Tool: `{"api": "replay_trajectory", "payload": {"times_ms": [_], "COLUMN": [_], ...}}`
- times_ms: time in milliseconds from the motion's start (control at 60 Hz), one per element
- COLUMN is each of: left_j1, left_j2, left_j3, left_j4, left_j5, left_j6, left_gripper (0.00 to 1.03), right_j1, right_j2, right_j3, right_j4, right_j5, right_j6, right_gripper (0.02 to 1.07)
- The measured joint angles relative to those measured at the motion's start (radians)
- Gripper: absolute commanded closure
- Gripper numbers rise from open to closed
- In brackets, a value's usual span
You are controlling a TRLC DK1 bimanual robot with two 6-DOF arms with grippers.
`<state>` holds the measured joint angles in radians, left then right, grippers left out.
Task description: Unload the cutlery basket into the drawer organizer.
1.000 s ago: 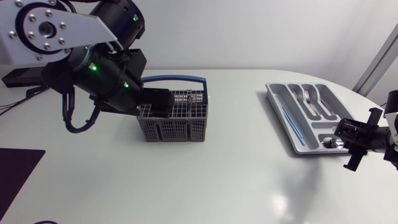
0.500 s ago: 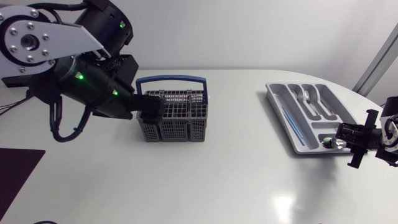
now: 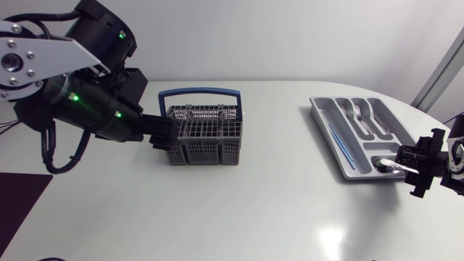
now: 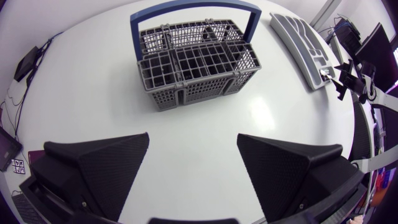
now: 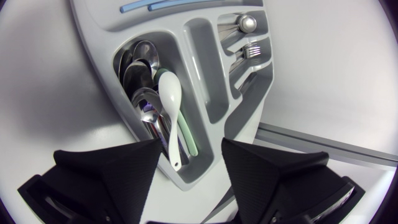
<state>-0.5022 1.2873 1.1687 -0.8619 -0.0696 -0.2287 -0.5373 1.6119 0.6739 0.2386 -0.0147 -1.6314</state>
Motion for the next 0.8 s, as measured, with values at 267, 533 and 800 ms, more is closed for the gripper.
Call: {"api": "replay_trajectory", "payload": {"times_ms": [267,533,800], "left_j1": [0.049,0.082,0.129], "left_j2": [-0.06,-0.12,-0.203], "left_j3": [-0.043,-0.092,-0.146], "left_j4": [0.007,0.007,0.008], "left_j5": [0.0,0.0,0.0], "left_j6": [0.032,0.058,0.103], "left_gripper": [0.04,0.04,0.04], "right_j1": [0.003,0.088,0.229], "right_j2": [-0.168,-0.328,-0.494], "right_j3": [-0.023,-0.023,-0.024], "right_j4": [-0.075,-0.245,-0.372], "right_j5": [-0.037,-0.067,-0.088], "right_j6": [0.07,0.272,0.56], "right_gripper": [0.06,0.06,0.06]}}
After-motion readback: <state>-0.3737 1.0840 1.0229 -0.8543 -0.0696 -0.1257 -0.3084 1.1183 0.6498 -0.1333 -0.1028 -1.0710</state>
